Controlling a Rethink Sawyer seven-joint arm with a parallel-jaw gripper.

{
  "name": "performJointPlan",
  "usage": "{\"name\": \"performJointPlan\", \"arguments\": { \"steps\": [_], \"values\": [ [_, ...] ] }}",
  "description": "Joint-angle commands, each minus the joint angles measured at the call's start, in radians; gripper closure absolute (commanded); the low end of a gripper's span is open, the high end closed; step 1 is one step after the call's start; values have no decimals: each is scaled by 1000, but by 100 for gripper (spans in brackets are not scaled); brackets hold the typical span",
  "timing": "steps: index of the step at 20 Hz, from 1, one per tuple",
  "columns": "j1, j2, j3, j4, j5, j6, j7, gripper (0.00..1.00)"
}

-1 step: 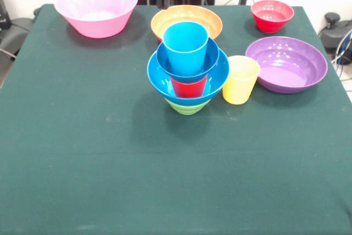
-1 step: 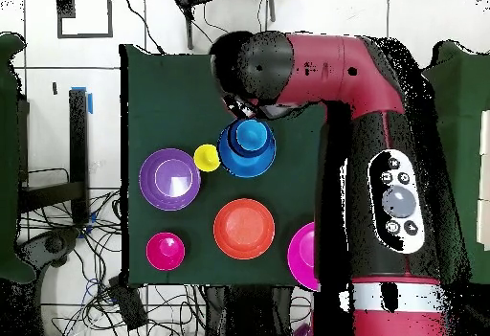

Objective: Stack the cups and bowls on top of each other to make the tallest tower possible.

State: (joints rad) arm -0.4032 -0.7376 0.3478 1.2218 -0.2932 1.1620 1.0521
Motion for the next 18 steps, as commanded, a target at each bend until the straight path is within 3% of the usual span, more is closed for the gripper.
{"name": "performJointPlan", "arguments": {
  "steps": [1, 10, 18],
  "values": [
    [35, 25, 44, 114, 2, -34, 44, 0],
    [59, 19, 29, 162, 21, -65, 83, 0],
    [55, -3, 26, 260, 45, -126, 94, 0]
  ]
}}
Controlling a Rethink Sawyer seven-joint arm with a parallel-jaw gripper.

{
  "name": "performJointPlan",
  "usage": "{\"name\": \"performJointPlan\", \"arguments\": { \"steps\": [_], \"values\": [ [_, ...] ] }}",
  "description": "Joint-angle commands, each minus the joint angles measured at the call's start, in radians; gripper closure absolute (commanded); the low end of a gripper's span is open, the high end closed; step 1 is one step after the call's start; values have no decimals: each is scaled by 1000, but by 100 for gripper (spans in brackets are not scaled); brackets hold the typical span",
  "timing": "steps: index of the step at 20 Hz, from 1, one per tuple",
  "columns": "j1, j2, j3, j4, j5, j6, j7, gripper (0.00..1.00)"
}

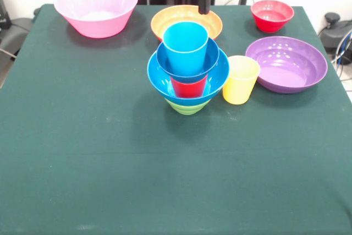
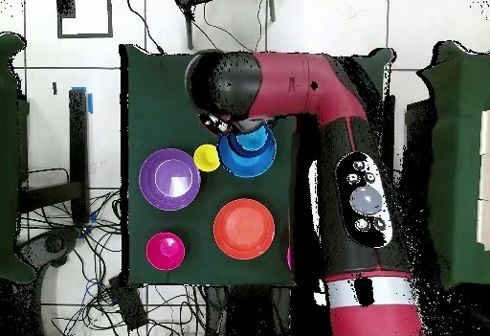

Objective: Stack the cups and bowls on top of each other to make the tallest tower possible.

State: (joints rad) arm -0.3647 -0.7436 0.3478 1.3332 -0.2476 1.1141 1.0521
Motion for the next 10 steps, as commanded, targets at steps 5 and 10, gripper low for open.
{"name": "performJointPlan", "arguments": {
  "steps": [5, 10],
  "values": [
    [21, -7, 5, 188, -5, -91, 101, 0],
    [17, -3, 4, 266, -8, -161, 113, 0]
  ]
}}
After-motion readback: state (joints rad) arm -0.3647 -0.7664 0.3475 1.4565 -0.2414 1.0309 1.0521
